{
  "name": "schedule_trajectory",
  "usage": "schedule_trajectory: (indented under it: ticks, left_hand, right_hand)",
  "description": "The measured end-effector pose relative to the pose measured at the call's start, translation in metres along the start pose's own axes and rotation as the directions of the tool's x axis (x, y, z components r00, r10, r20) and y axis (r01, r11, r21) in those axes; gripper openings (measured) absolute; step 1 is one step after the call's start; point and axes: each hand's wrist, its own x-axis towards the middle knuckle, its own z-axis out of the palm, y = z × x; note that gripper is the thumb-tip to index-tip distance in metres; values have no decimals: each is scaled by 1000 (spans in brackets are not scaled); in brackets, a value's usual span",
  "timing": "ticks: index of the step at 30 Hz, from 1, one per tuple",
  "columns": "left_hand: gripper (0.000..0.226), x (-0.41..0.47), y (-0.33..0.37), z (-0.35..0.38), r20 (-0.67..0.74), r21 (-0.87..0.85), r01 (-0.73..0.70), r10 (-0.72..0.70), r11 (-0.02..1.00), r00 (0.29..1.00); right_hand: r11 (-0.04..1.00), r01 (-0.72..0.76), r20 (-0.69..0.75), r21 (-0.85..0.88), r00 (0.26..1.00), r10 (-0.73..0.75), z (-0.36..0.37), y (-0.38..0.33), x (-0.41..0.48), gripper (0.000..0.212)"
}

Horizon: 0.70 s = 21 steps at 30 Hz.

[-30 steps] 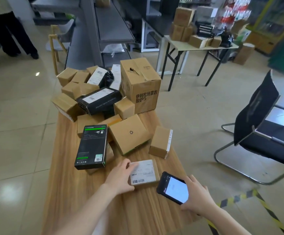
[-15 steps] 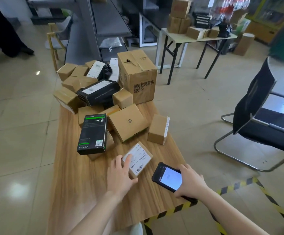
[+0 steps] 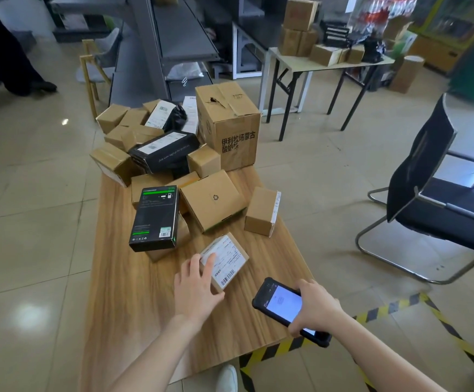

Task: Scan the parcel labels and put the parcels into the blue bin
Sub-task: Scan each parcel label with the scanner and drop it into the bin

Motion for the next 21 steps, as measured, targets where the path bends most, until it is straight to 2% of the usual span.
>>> schedule_trajectory:
  ticks: [5, 12, 17, 21]
  left_hand:
    - [95, -2, -2, 0, -27, -19, 5, -5, 1000, 1000]
    - [92, -36, -15, -14, 25, -138, 138, -136, 981, 990]
    - [91, -99, -34, -35, -18, -151, 249, -254, 957, 967]
    - [89, -191, -52, -46, -83, -201, 383, -405, 902, 911]
  right_hand:
    - [1000, 4, -17, 16, 1000, -4, 6, 3, -1, 67]
    - [996, 61, -89, 71, 994, -55, 19, -6, -6, 71]
    - [966, 252, -100, 54, 964, -246, 35, -31, -15, 82]
    - [915, 399, -68, 60, 916, -395, 65, -66, -37, 84]
